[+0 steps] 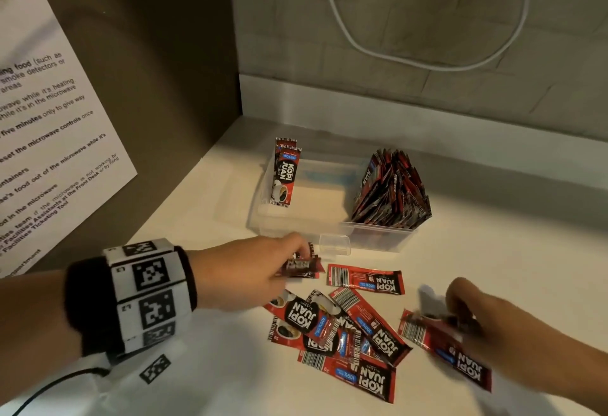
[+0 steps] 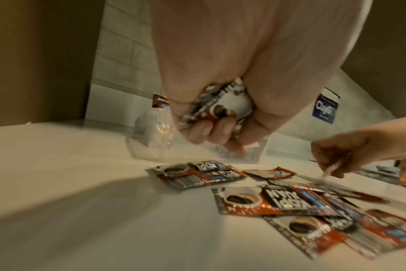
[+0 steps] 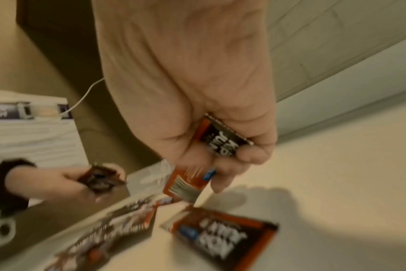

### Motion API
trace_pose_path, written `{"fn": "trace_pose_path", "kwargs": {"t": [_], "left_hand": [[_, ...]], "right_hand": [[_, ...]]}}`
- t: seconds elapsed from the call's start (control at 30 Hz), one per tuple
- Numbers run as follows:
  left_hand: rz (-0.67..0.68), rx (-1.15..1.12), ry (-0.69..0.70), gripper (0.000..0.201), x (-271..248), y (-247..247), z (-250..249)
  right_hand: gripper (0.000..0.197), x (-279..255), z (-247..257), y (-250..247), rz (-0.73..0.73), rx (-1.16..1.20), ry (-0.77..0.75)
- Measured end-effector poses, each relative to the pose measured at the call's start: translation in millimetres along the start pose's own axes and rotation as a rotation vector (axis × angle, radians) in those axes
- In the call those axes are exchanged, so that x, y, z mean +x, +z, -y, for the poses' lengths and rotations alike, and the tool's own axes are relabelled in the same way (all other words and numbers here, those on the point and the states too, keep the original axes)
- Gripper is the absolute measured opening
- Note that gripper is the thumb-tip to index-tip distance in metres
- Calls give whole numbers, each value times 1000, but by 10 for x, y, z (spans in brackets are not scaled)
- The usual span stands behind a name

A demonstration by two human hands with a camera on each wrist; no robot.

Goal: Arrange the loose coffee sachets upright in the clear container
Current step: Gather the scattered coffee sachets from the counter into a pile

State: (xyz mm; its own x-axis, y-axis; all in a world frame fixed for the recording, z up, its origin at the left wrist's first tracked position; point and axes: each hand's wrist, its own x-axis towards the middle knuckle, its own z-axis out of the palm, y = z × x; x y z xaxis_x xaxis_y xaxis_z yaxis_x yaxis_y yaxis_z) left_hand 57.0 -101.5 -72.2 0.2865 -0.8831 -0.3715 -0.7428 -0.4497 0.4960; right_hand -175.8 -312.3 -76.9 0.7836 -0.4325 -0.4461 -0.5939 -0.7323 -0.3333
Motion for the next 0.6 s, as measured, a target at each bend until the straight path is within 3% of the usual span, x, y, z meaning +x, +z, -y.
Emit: {"fn": "trace_pose_path", "kwargs": {"t": [0.07, 0.13, 0.23, 0.33, 0.5, 0.6], "left_hand": [[59, 89, 57, 43, -21, 66, -44], [75, 258, 100, 49, 13, 146, -64], [93, 339, 75, 50, 80, 225, -38], [70, 341, 93, 40, 105, 211, -22], [33, 205, 82, 6, 3, 39, 55], [-66, 150, 4, 8, -6, -65, 202]], "right_hand": [[43, -44, 48, 104, 47, -91, -15], [54, -54, 81, 185, 2, -276, -48], [41, -32, 114, 231, -112, -316, -88], [19, -22, 145, 204, -103, -270, -100], [24, 7, 199, 164, -67, -232, -87], [23, 24, 206, 173, -50, -176, -57]]}}
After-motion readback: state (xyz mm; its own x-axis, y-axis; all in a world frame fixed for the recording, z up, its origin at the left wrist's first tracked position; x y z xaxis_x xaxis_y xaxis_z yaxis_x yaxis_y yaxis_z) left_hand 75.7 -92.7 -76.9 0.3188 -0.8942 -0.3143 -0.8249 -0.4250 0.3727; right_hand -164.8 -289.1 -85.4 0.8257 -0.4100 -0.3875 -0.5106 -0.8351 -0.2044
